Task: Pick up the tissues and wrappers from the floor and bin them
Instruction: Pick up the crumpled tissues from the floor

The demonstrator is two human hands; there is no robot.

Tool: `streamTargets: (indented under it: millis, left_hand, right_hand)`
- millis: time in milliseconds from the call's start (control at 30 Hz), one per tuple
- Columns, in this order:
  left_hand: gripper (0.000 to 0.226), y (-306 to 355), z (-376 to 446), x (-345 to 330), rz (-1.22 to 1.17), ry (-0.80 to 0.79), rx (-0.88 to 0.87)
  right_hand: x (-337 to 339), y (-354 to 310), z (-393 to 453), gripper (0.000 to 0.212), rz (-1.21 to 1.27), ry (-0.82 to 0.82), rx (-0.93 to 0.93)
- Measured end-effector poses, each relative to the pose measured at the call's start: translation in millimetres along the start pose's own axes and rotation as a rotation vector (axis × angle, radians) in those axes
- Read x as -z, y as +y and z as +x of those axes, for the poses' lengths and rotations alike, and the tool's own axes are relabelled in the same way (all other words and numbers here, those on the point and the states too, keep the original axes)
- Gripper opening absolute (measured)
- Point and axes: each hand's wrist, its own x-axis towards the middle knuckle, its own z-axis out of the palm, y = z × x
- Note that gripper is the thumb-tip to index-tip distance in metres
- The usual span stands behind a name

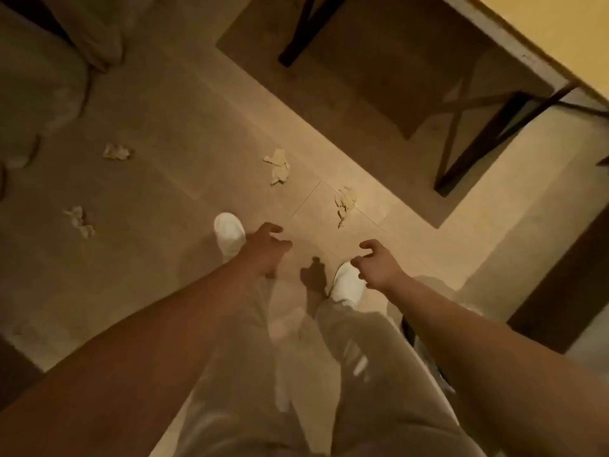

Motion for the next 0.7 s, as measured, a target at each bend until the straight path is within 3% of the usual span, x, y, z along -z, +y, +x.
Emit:
streamTargets:
  millis: [233, 367, 500, 600, 700]
  left_hand:
    - [0.069, -9.5, 233.3, -6.0, 0.469, 0.074, -0.128]
    - [0.081, -22.4, 367.4, -25.7, 0.596, 0.157, -0.180]
    - [0.085, -27.6, 443.8, -38.9, 0.572, 0.239, -0.260]
    - [0.092, -32.6, 475.9, -43.1, 0.541, 0.277, -0.313]
    - [0.080, -35.2, 497.5, -45.1, 0.537, 0.298, -0.314]
  right_hand:
    - [-61.8, -3.3, 195.9, 0.069, -0.034, 0.043, -0.025]
    - [-92.9, 12.3, 321.2, 0.081, -0.108, 0.134, 0.004]
    - [-110.5, 27.8, 402.9, 0.087, -0.068, 0.288, 0.011]
    - [-118.2, 36.1, 431.4, 0.077, -0.103, 0.357, 0.065]
    - [-122.3, 41.7, 451.2, 0.069, -0.153, 0.361, 0.086]
